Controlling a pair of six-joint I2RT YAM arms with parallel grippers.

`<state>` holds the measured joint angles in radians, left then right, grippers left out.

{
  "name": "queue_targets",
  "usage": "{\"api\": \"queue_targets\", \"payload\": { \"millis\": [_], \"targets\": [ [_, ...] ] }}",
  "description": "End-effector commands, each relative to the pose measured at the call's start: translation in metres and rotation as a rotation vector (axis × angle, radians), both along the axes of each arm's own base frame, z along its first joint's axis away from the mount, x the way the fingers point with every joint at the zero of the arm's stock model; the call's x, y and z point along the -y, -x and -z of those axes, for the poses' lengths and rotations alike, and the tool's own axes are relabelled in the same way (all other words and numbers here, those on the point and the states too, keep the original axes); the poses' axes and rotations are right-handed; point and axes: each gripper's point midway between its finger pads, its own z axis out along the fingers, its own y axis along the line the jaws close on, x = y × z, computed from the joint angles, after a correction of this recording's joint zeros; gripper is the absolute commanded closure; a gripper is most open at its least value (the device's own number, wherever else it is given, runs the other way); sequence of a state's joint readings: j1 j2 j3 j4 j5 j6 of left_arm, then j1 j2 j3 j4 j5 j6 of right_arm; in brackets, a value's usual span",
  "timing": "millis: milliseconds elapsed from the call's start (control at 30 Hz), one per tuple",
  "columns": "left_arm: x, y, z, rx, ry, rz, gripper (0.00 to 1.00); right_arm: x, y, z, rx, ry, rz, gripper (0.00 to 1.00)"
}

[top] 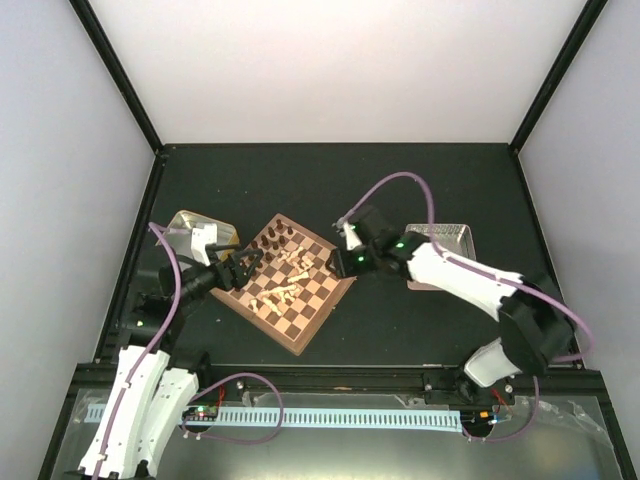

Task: Set up the chess pieces on the board
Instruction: Pick up the chess piece from the chessboard.

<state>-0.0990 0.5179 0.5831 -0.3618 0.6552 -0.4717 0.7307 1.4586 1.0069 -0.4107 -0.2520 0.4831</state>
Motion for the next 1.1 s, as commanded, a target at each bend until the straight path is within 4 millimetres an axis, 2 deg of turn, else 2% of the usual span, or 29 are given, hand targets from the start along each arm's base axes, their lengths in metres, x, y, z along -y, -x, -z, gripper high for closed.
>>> {"api": "queue_targets", "payload": {
  "millis": [0, 133, 267, 433, 600, 767, 1067],
  "targets": [
    [-0.007, -0.007, 0.013, -0.054, 0.008, -0.053, 0.11, -0.028, 0.003, 0.018, 0.043, 0.148, -0.060, 0.58],
    [-0.009, -0.008, 0.026, -0.103, 0.003, -0.071, 0.15, -0.061, 0.006, 0.030, 0.102, 0.208, -0.183, 0.61],
    [-0.009, -0.006, 0.032, -0.136, 0.003, -0.074, 0.15, -0.076, 0.001, 0.046, 0.124, 0.249, -0.271, 0.66],
    [-0.010, -0.006, 0.036, -0.149, -0.001, -0.079, 0.16, -0.085, 0.002, 0.062, 0.131, 0.284, -0.348, 0.68],
    [-0.010, -0.007, 0.038, -0.154, -0.003, -0.077, 0.16, -0.093, -0.007, 0.067, 0.163, 0.308, -0.369, 0.73],
    [-0.010, -0.007, 0.040, -0.158, -0.009, -0.077, 0.16, -0.094, -0.016, 0.076, 0.177, 0.352, -0.374, 0.72],
    [-0.010, -0.007, 0.044, -0.169, -0.016, -0.077, 0.16, -0.098, 0.008, 0.087, 0.121, 0.299, -0.476, 0.77]
  ]
}}
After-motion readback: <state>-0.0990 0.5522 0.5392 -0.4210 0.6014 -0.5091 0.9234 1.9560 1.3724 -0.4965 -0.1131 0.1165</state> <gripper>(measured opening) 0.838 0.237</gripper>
